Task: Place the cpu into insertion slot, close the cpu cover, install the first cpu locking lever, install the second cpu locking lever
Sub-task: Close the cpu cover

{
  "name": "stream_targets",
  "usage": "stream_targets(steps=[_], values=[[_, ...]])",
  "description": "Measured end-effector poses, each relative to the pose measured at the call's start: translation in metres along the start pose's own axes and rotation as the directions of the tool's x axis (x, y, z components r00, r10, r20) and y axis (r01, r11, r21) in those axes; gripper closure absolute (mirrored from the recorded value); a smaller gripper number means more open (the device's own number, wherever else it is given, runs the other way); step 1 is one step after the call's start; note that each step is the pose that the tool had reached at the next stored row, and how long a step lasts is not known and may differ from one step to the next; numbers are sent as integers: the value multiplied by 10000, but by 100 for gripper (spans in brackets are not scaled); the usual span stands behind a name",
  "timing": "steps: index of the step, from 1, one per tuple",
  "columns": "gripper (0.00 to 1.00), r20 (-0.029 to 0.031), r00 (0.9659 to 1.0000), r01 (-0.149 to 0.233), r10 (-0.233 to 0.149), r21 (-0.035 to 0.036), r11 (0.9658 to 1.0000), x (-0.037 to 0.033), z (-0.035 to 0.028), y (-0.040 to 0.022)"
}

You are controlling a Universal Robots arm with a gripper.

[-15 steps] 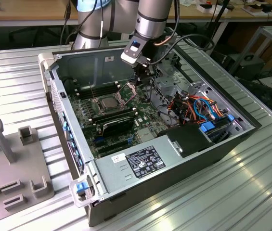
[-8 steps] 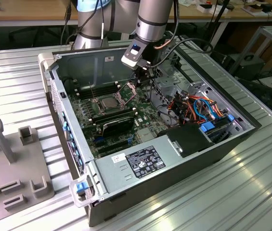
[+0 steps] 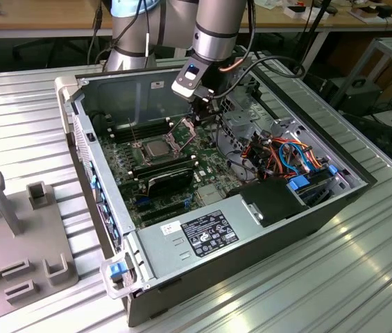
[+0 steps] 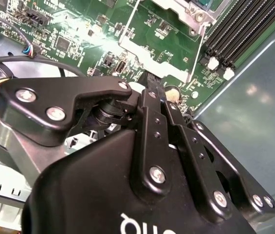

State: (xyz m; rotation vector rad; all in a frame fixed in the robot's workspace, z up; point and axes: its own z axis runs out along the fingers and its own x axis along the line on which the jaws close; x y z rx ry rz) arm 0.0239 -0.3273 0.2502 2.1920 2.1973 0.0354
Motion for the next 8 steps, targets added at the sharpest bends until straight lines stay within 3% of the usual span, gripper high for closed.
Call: stream_targets(steps=[8], values=[[89,0,10000,0,0,0,10000,2,-3,-64]])
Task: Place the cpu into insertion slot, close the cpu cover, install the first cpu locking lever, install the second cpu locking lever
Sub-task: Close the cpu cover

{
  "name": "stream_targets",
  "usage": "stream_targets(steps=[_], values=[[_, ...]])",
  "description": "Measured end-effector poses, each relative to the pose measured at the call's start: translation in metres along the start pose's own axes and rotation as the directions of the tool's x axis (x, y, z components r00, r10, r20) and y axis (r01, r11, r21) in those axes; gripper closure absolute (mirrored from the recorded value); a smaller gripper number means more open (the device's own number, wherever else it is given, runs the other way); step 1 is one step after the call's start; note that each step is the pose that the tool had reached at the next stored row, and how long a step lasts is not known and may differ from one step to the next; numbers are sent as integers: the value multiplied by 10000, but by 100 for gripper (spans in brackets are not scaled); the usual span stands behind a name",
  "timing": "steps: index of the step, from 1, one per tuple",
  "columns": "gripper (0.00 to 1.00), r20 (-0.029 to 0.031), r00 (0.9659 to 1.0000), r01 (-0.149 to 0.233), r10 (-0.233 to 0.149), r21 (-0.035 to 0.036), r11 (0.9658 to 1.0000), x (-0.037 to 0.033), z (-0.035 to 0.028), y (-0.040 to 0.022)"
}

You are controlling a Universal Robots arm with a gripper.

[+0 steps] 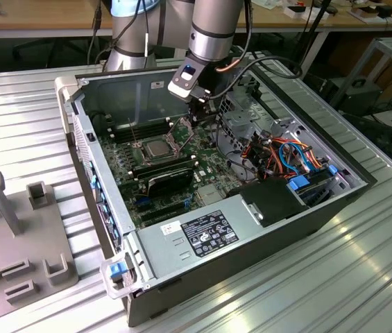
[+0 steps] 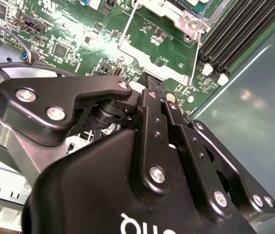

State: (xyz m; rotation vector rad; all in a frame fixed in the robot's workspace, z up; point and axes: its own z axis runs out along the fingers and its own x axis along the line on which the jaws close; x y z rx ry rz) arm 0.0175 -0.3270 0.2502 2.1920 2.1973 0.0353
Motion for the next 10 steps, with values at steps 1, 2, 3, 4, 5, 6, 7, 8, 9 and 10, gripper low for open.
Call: stream_targets(steps=[1,2,3,4,5,6,7,8,9,10], values=[[89,-1,10000,0,0,0,10000,1,0,-6],[89,0,10000,0,0,-1,10000,2,0,-11],[89,0,10000,0,0,0,10000,4,-1,-23],[89,0,10000,0,0,0,10000,6,-1,-32],[89,0,10000,0,0,0,10000,7,-1,-39],[89,0,10000,0,0,0,10000,8,-1,-43],[89,0,10000,1,-1,0,10000,10,-1,-49],[89,0,10000,0,0,0,10000,11,-1,-53],[89,0,10000,0,0,0,10000,13,-1,-60],[89,0,10000,1,-1,0,10000,16,-1,-65]])
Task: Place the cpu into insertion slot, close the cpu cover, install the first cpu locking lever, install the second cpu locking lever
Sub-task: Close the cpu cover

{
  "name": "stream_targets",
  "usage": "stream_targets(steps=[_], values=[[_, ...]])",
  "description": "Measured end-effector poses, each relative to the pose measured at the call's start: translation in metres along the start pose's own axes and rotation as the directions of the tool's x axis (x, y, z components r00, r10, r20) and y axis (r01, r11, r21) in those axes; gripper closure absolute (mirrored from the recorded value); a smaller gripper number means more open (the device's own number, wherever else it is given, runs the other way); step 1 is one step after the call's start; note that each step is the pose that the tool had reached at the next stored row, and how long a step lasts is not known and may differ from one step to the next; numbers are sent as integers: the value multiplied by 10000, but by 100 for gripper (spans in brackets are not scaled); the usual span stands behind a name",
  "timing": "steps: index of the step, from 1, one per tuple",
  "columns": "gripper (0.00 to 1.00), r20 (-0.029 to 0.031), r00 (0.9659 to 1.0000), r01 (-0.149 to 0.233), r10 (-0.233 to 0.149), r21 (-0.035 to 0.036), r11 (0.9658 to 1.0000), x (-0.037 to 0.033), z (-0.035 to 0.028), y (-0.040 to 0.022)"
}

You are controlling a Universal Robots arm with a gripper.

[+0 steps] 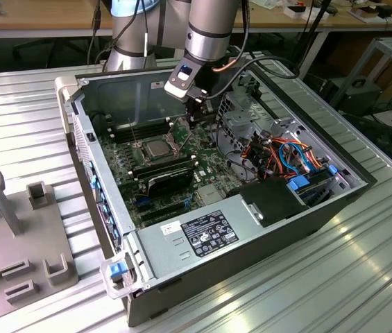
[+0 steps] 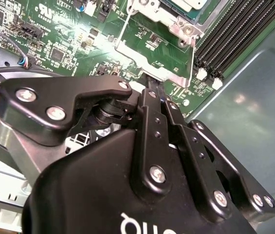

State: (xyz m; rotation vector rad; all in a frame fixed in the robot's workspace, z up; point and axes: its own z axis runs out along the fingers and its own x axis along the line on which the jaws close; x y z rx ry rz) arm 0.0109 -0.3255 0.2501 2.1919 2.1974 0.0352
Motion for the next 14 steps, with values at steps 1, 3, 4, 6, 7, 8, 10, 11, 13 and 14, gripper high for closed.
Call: stream_targets(steps=[1,3,4,6,7,8,10,11,13,14], values=[[89,-1,10000,0,0,0,10000,2,0,-4],[89,0,10000,-1,1,0,10000,7,0,-15],[89,0,10000,-1,1,0,10000,9,0,-20],[89,0,10000,-1,1,-1,10000,11,0,-32],[89,0,10000,-1,1,0,10000,14,-1,-45],[89,-1,10000,-1,1,-1,10000,15,0,-52],[89,-1,10000,0,0,0,10000,19,-1,-66],[89,-1,10000,-1,1,-1,10000,22,-1,-74],[89,-1,10000,0,0,0,10000,27,-1,-87],[89,0,10000,0,0,0,10000,30,-1,-93]])
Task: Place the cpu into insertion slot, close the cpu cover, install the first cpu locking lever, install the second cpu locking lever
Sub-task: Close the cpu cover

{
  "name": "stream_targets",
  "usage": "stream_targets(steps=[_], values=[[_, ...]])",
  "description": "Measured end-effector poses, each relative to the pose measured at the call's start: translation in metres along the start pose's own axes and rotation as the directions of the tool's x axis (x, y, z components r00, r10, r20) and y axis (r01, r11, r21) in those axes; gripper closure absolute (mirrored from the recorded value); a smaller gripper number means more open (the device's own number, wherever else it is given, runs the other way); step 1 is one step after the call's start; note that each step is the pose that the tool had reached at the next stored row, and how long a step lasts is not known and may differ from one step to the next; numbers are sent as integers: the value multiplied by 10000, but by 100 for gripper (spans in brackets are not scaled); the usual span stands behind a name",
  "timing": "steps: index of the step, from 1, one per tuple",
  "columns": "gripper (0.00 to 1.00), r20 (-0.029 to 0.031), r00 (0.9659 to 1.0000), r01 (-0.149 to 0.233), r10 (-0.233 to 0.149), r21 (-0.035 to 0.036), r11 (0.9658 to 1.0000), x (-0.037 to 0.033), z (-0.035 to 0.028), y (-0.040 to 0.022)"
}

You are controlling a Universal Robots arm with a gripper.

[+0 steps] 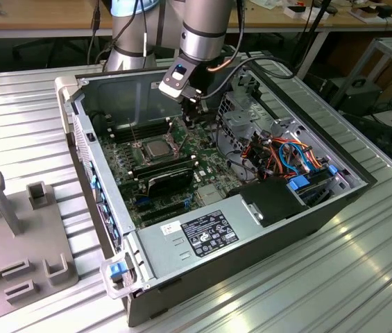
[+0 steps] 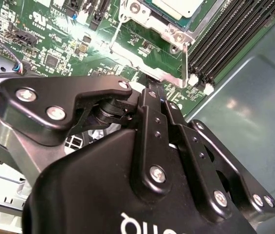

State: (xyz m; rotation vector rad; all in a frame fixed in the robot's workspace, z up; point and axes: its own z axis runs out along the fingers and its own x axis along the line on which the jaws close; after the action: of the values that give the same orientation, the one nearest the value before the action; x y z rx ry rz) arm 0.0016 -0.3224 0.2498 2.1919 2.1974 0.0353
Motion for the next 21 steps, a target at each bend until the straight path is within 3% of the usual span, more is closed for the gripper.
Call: stream_targets(steps=[21], values=[[89,0,10000,-1,1,0,10000,29,-7,-225]])
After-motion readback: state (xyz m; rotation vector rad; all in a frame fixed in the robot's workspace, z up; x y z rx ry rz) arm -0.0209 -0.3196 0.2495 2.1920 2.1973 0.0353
